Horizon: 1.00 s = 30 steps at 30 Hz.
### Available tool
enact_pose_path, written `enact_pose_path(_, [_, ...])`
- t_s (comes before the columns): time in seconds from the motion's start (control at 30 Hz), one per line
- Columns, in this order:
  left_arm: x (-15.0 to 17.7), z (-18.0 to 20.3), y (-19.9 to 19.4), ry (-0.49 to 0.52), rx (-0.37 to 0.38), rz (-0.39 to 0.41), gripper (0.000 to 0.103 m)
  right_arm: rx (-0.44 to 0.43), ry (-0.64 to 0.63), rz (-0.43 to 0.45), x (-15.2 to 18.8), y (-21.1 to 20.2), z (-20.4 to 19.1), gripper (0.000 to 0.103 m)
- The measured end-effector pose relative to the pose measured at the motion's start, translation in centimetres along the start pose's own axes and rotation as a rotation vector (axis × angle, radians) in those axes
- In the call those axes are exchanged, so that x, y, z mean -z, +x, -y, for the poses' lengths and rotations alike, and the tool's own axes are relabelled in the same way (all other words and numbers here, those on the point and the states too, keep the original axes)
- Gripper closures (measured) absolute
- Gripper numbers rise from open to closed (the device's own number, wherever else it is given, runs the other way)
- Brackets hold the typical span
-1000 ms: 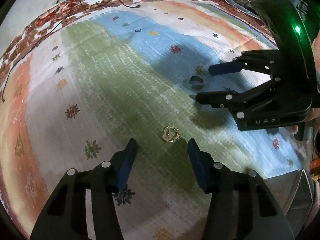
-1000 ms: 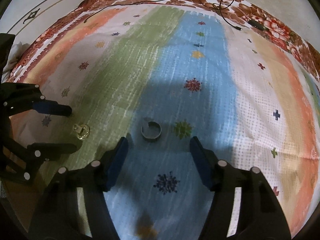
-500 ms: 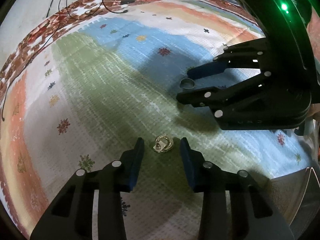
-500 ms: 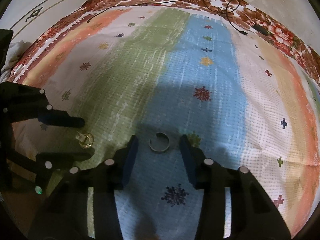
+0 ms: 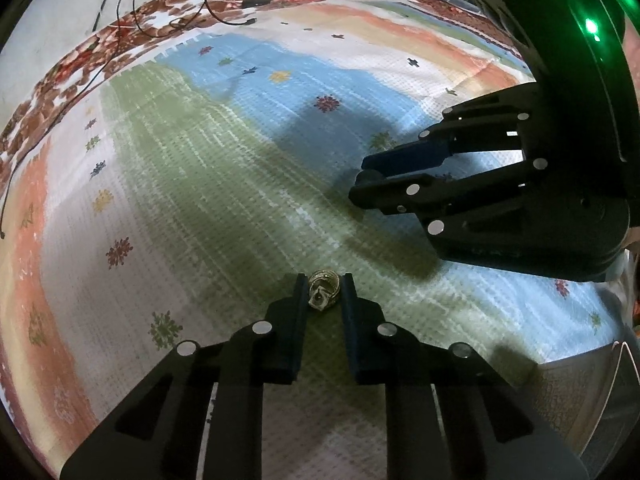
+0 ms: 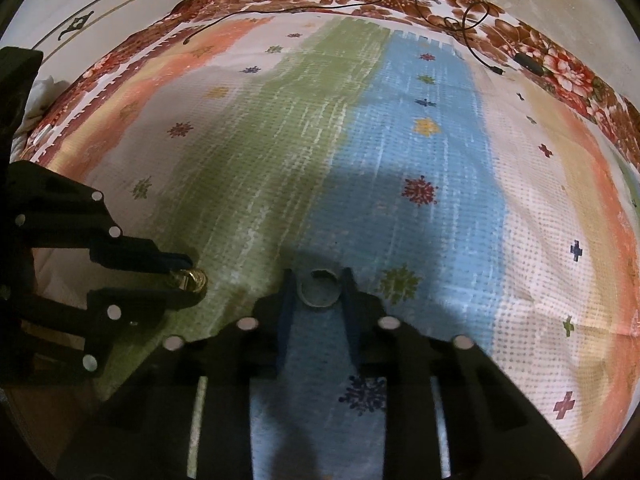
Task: Organize jewelry
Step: 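Grasp gold ring with left tool while right tool grasps silver ring, then carry both rings over the silver tin and open both tools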
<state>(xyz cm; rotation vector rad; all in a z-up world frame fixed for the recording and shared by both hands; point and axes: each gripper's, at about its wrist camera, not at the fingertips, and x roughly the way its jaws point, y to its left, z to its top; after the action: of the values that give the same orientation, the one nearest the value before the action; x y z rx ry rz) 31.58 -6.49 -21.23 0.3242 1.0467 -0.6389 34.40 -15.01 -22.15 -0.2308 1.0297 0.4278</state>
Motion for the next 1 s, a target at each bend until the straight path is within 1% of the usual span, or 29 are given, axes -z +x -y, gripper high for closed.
enact_pose_path(0.33, [0.5, -0.3, -0.8, -0.042, 0.013, 0.010, 0.088, -0.001, 0.013, 0.012, 0.1, -0.5, 0.1, 0.081])
enact_pose_path(0.73, [1.2, -0.6, -2.8, -0.045, -0.045, 0.007, 0.088, 0.022, 0.005, 0.006, 0.3, -2.0, -0.6, 0.081])
enact_pose_path(1.0, [1.6, -0.7, -5.4, -0.064, -0.072, 0.047, 0.088, 0.038, -0.001, 0.018, 0.3, -4.0, -1.1, 0.081])
